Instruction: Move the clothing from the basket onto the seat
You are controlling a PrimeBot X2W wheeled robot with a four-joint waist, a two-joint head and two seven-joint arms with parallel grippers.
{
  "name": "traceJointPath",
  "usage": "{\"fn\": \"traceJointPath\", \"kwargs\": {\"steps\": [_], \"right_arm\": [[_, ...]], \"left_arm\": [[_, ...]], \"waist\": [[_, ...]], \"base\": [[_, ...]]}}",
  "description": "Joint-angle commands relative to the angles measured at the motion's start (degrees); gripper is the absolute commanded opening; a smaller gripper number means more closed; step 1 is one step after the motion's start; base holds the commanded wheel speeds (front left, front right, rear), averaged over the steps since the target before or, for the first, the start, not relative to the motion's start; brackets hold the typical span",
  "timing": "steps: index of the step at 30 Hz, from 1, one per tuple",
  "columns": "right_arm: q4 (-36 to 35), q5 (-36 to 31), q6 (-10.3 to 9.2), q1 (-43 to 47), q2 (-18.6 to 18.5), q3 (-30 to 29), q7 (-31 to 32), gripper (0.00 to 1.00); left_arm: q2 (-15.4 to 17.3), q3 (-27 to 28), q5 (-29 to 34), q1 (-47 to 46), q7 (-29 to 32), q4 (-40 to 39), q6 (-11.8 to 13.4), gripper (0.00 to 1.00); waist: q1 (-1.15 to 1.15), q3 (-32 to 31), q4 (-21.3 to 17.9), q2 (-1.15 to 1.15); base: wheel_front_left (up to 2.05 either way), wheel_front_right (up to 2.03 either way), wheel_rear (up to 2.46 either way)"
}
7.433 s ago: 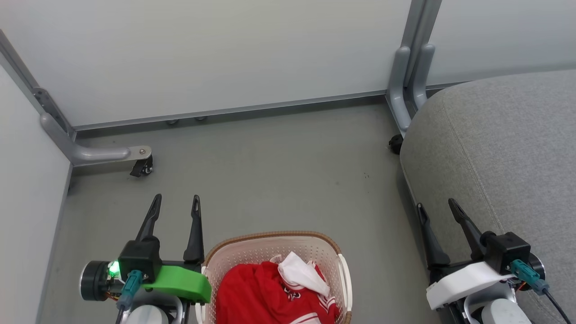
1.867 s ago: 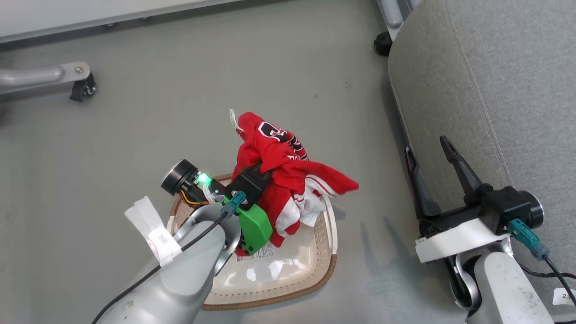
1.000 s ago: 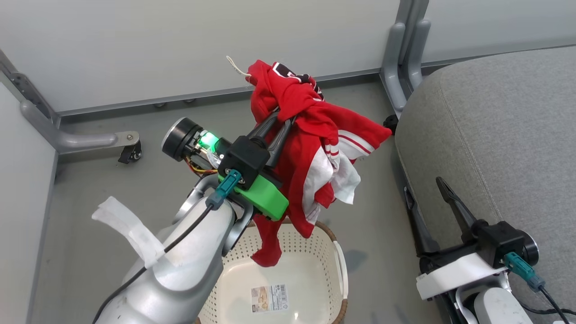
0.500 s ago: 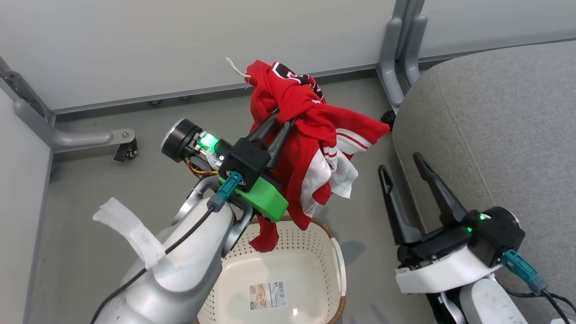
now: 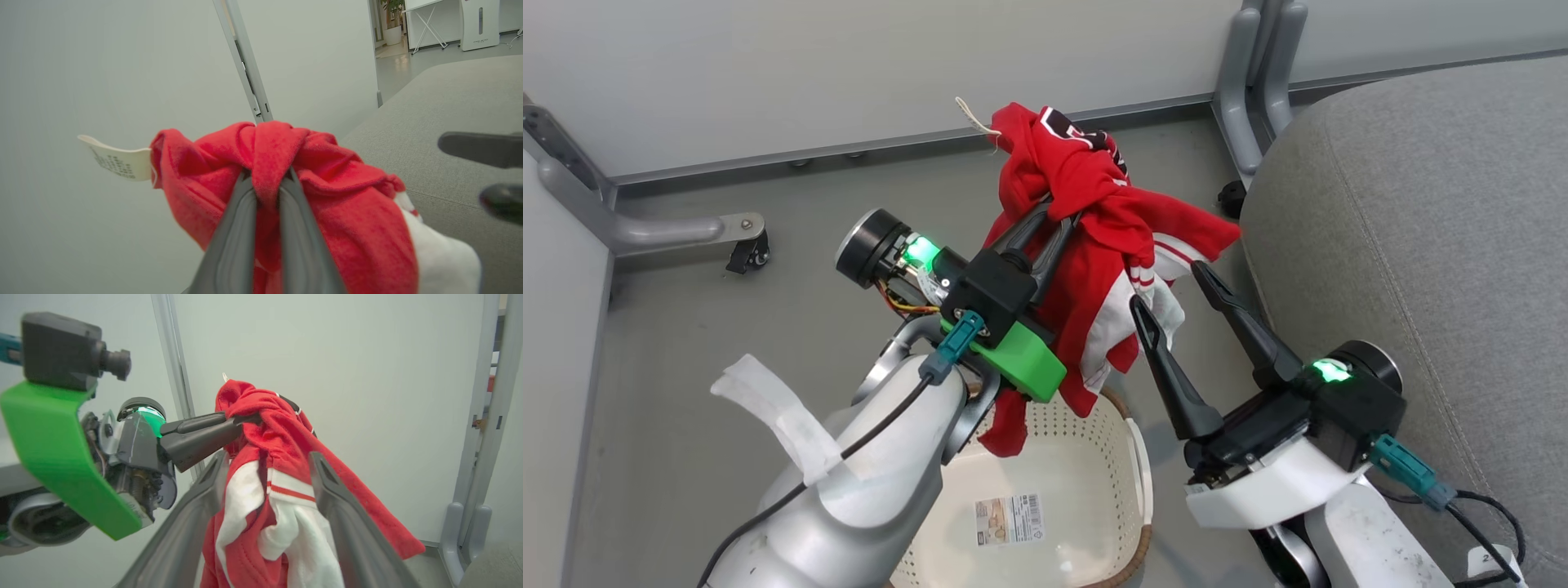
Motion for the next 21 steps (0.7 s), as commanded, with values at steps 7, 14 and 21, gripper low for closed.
{"fn": "traceJointPath", "kwargs": {"steps": [7, 14, 21], "right_arm": [[6.7, -1.5, -0.06, -3.2, -0.2, 0.7, 0.0, 1.00], [10.8, -1.2, -0.06, -5.2, -0.2, 0.3, 0.0, 1.00], [13.1, 0.7, -0.06, -6.9, -0.2, 0.9, 0.0, 1.00]], "left_arm": [[-1.1, -1.2, 0.3, -1.0, -0.4, -0.9, -0.2, 0.00], [-1.9, -2.3, -0.3, -0.9, -0.4, -1.8, -0.4, 0.00], [-2.5, -3.7, -1.0, -1.0, -0.4, -2.8, -0.1, 0.00]], "waist": [[0.00, 0.9, 1.0, 0.61], [0.00, 1.3, 1.5, 0.61], [0.00, 1.8, 2.0, 0.61]], "base": [[0.00, 0.00, 0.00], [0.00, 0.00, 0.00], [0.00, 0.00, 0.00]]}}
